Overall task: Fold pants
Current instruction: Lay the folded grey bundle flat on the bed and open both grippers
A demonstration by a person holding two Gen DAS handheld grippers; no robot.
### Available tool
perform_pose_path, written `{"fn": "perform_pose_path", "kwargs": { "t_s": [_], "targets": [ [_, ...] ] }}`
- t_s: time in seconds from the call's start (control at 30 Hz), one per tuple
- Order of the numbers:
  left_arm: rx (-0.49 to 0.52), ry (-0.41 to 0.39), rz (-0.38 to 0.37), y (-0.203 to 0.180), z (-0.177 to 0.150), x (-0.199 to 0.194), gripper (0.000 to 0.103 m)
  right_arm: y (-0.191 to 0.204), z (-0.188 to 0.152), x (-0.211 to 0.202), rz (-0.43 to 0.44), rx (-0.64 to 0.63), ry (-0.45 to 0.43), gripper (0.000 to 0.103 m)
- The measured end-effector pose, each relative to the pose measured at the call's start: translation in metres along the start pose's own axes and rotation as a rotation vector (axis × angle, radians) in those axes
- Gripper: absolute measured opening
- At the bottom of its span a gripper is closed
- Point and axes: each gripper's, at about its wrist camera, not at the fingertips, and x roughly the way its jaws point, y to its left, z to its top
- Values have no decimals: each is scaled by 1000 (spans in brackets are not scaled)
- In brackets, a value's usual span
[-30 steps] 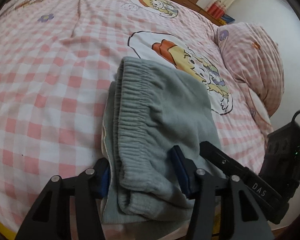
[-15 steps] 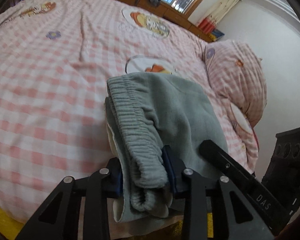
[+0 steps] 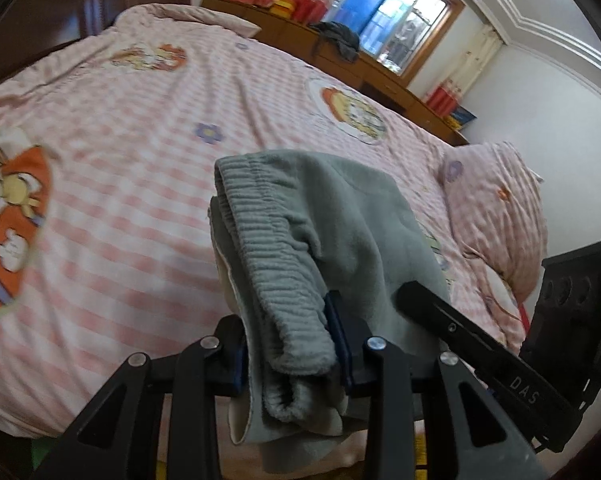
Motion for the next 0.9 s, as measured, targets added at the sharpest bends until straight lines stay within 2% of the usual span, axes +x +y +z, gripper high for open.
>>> {"fn": "perform_pose_path", "kwargs": {
  "t_s": [0.2,0.43,0.57,0.63,0.7,0.9],
  "targets": [
    [-20,-29,69,50,16,-9,34,22,1,51,43,11,55,24],
    [-82,-8,88,102,13,9,34,29,-10,99,-5,-19,133,24],
    [-123,32,123,124,-3,27,34,17,-24,122,-79,-25,191,25],
    [-123,41,127,131,-9,31,35,9,-32,131,-102,-37,218,28],
    [-135,51,135,136,-14,34,44,3,-36,135,-102,-44,228,29],
    [-116,32,182,126,-17,25,45,9,-33,130,-124,-86,233,30]
  ]
}}
